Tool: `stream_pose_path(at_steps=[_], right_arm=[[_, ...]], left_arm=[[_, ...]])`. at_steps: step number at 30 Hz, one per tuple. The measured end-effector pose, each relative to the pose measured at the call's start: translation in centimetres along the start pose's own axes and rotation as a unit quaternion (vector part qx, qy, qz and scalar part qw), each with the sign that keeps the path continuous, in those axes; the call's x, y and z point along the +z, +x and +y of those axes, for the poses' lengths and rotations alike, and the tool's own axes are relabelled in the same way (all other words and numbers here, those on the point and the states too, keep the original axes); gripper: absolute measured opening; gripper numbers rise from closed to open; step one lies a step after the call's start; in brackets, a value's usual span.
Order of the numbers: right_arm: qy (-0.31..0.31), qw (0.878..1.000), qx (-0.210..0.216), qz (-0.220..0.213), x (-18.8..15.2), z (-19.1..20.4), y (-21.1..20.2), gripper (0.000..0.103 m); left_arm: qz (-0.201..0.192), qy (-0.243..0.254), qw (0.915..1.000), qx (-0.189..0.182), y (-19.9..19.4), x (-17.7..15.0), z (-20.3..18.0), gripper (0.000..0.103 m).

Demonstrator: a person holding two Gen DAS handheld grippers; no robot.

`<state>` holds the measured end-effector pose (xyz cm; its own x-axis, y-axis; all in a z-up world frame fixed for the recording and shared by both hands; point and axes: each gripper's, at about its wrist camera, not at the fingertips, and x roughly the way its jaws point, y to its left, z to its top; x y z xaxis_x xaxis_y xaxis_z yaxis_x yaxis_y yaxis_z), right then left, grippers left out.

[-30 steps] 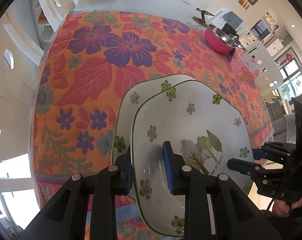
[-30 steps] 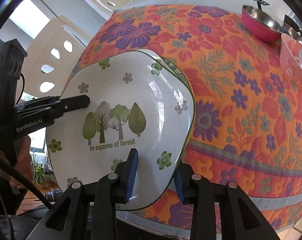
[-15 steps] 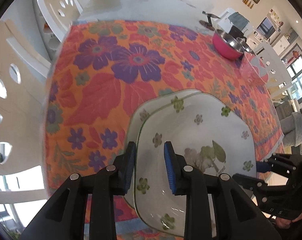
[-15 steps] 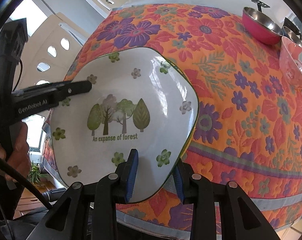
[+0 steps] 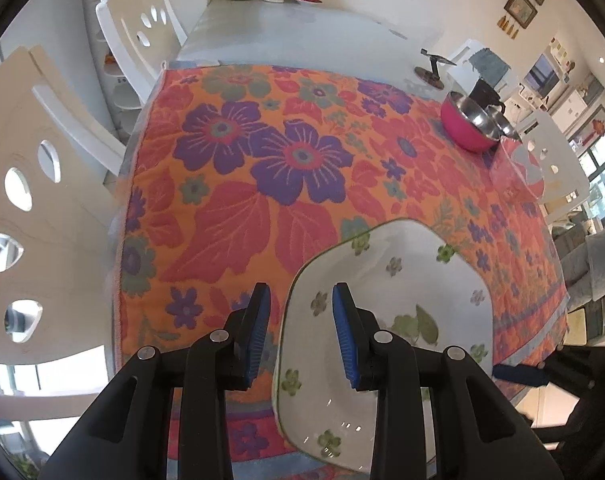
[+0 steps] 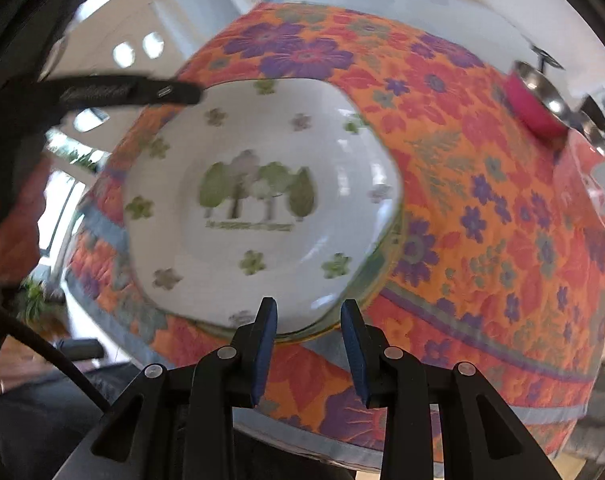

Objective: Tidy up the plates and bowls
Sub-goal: 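Open both grippers and lift away from the plate stack, then move both grippers toward the pink cartoon bowl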

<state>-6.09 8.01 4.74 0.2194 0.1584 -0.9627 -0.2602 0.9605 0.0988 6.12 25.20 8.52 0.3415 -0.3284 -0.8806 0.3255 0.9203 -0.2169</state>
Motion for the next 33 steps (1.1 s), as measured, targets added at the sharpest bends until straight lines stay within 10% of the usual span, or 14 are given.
stream_pose_path(at_steps=[14, 17, 24, 33], right_arm=[[0.158, 0.982, -0.015, -0.1, -1.6, -9.3, -7.2, 0.04], [0.237, 0.96, -0.009, -0.151, -1.6, -14.2, -9.5, 0.058], [0.432, 0.873, 0.104, -0.2, -3.8, -27.3, -10.4, 0.06], [0.422, 0.888, 0.068, -0.169, -7.2, -38.9, -9.6, 0.061]], left_arm=[[-0.113, 0.073, 0.9895, -0.052, -6.8, 6.8, -8.9, 0.037], [-0.13, 0.081, 0.9856, -0.072, -7.5, 7.8, -11.9, 0.079], [-0.109, 0.057, 0.9881, -0.092, -4.1, 9.7, -20.1, 0.082], [-0.048, 0.012, 0.996, -0.075, 3.3, 10.1, -27.3, 0.081]])
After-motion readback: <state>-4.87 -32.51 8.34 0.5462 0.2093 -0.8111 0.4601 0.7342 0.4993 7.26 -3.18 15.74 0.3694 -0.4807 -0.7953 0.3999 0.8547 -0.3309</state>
